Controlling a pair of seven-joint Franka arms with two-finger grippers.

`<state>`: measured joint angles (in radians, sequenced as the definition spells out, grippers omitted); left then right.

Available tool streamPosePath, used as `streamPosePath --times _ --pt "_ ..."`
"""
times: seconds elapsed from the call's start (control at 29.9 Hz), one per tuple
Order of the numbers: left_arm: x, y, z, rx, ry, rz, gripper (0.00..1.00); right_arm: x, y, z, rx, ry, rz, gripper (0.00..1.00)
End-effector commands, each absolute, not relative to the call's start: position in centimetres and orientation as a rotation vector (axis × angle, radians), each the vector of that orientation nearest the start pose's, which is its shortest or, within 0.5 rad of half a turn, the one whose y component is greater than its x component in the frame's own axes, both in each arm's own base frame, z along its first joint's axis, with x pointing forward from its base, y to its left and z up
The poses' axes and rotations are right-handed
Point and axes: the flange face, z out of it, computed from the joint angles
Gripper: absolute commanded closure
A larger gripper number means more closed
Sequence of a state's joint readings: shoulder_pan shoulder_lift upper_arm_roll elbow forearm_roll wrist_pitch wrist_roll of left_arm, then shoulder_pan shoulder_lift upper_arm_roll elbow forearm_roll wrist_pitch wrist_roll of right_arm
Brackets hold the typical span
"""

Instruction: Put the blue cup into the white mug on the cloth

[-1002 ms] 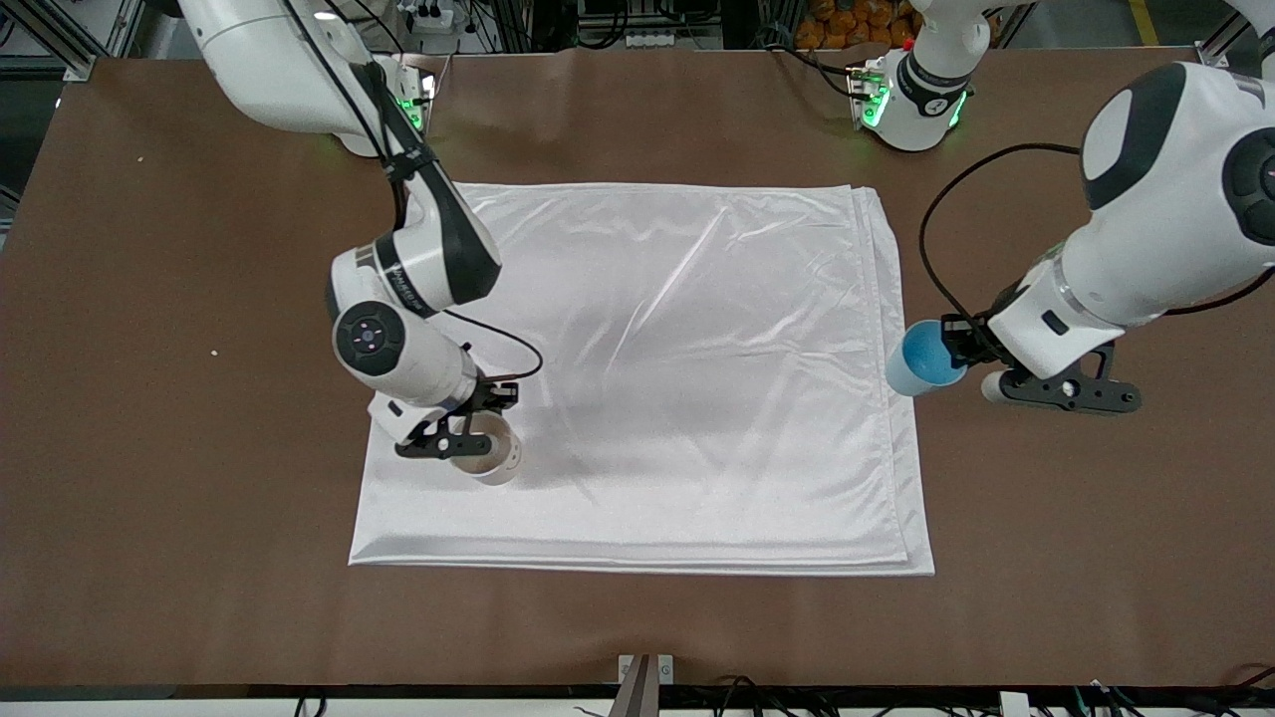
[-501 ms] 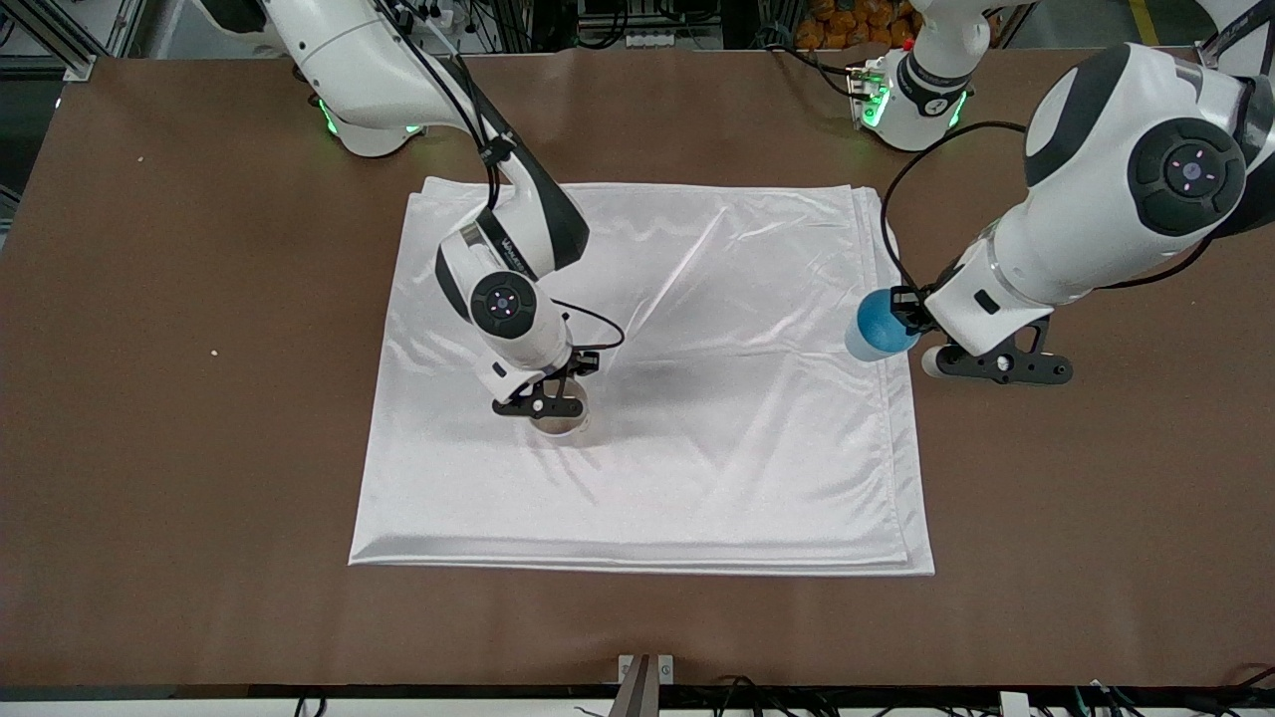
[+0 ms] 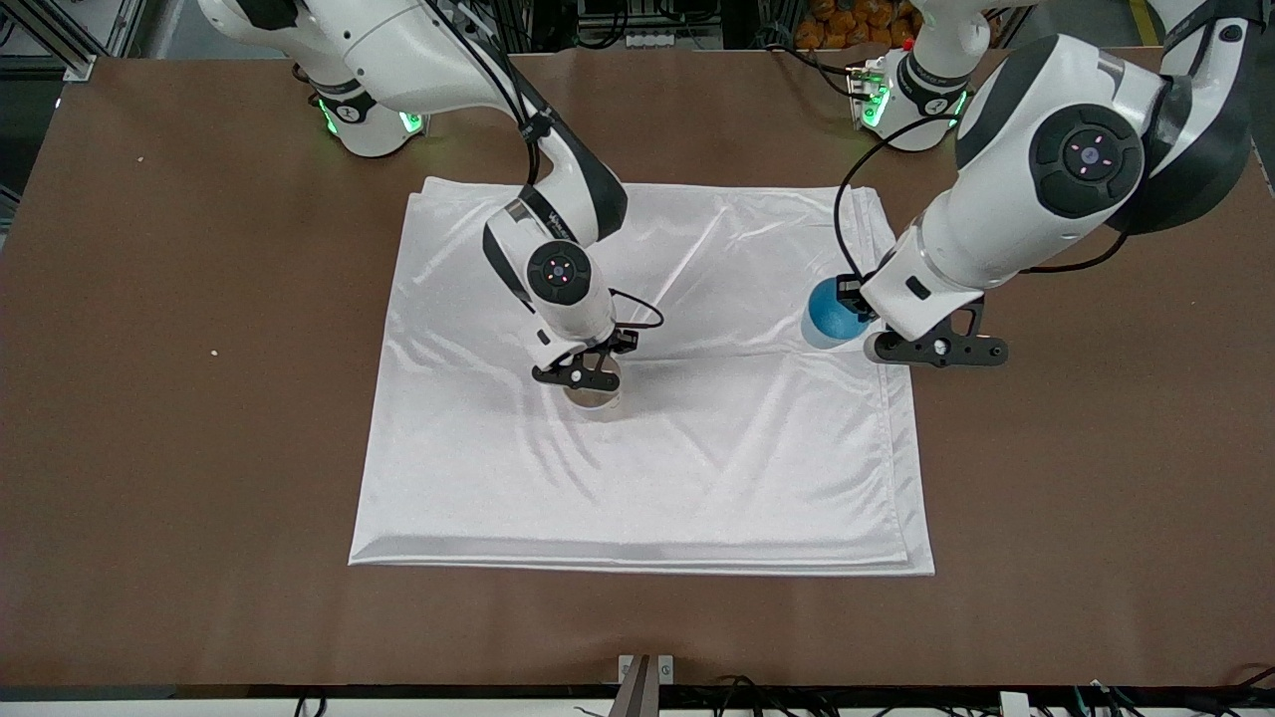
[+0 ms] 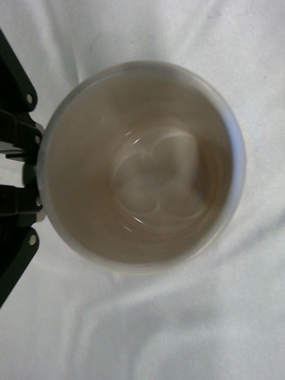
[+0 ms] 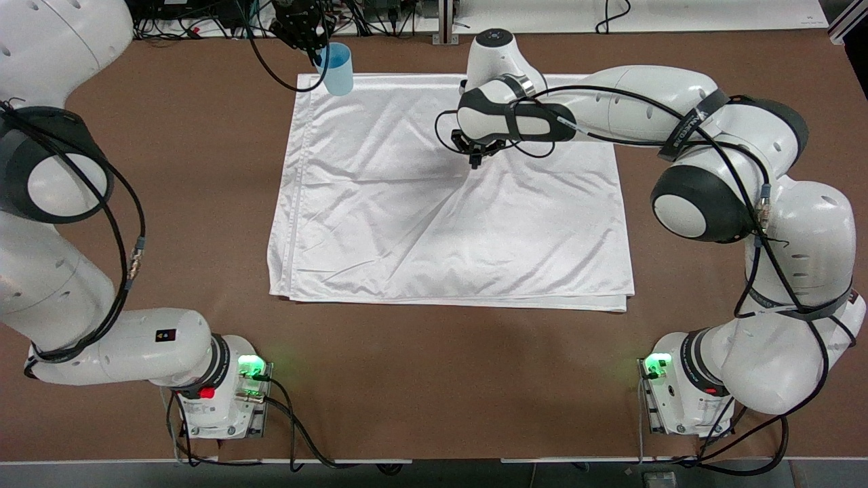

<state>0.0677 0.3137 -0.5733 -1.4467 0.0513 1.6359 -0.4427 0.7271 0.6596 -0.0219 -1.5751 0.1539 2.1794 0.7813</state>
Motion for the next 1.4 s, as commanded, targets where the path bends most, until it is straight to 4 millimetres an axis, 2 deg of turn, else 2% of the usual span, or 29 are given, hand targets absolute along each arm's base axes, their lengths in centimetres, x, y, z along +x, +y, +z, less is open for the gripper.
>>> streamPosePath --times 0.0,0.3,0.4,0.47,0.5,0.53,0.63,0.7,1.1,1.37 --pt "57.9 -27.9 52.0 -3.225 0.044 0.167 1.0 51.5 47.4 24.1 -3.063 0.305 0.174 1.0" --pt "58.3 -28.1 51.2 -3.23 0.037 0.17 1.0 50.6 48.2 22.6 -3.068 0.315 0.173 0.98" --pt "58.4 -28.1 51.2 -3.231 0.034 0.168 1.0 50.6 48.2 22.6 -3.069 0.311 0.172 0.94" --pt "58.3 -28.2 51.2 -3.231 0.032 0.168 1.0 50.6 48.2 22.6 -3.069 0.313 0.172 0.86" --pt "58.3 -28.3 51.2 -3.232 0.029 0.17 1.0 50.5 48.2 22.5 -3.07 0.311 0.174 0.8" --pt "58.2 -28.5 51.2 -3.231 0.029 0.17 1.0 50.5 48.2 22.5 -3.07 0.311 0.174 0.67" --pt "58.1 -28.6 51.2 -3.23 0.019 0.17 1.0 50.6 48.2 22.6 -3.069 0.316 0.172 0.19" --pt "58.1 -28.6 51.2 -3.229 0.019 0.17 1.0 50.6 48.2 22.6 -3.069 0.313 0.172 0.0" --pt "58.1 -28.3 51.0 -3.223 0.016 0.187 1.0 50.3 48.4 23.7 -3.068 0.307 0.179 0.0" --pt "57.8 -28.6 51.6 -3.238 0.017 0.189 1.0 49.9 48.9 26.2 -3.059 0.342 0.173 0.0"
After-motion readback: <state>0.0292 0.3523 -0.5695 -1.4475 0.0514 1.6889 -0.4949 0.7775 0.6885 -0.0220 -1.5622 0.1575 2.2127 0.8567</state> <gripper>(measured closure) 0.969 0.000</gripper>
